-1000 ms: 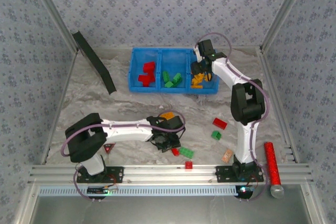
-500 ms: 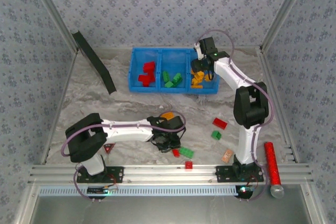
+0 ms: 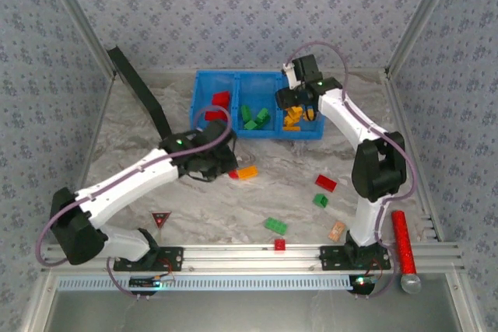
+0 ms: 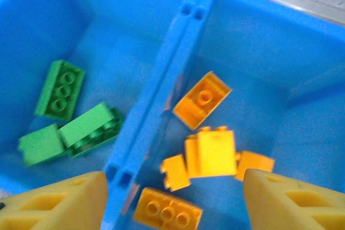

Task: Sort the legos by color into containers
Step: Pick up the lego from the middle-left of the table, then place the lego in the container.

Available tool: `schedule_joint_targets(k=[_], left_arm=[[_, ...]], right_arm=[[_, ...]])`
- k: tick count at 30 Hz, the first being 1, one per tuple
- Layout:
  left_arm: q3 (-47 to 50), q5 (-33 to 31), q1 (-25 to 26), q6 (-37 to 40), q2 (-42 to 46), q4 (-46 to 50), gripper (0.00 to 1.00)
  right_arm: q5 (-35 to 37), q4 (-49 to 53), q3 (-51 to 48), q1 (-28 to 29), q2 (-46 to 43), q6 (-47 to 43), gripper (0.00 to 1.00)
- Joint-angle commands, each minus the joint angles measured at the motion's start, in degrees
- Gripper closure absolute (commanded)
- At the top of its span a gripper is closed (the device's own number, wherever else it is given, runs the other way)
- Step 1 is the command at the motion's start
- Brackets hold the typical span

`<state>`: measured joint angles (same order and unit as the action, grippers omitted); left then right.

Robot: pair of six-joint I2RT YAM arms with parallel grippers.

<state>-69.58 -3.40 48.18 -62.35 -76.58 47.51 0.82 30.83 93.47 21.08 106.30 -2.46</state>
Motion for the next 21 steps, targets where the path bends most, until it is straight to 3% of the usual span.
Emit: schedule_joint_targets(k=[1,5,9,13,18,21], left_arm=[[-4.5,-5.6,-5.9,13.0,0.4,4.2,0.83],[-8.6,-6.5,-13.1,20.7,-2.9,-1.0,0.82],[-11.3,-4.3,-19.8,24.3,-9.1,-8.1,0.82],[-17.1,-2.7,-23.7,26.0,-17.8,-12.6,0.82],[-25.8,-3.7,-24.6,27.8,-27.9,-13.5,0.82],[-30.9,-3.7,-25.2,28.1,-33.9,-13.7,0.82]], right_arm=[[-6.4,-2.9,-5.4,3.1,-5.5,-4.2,0.27],[-19.6,-9.7,-14.9,5.8,-11.6,-17.5,0.2],[-29.0,-5.4,-18.7,9.2,-13.5,-35.9,0.17],[-29.2,-2.1,-19.2,12.5,-11.7,-41.1,0.15],[-21.9,-1.8,-20.4,17.3,-7.9,-45.6,0.13],[-21.9,-1.1,-20.1,18.8,-5.3,-46.0,0.12]])
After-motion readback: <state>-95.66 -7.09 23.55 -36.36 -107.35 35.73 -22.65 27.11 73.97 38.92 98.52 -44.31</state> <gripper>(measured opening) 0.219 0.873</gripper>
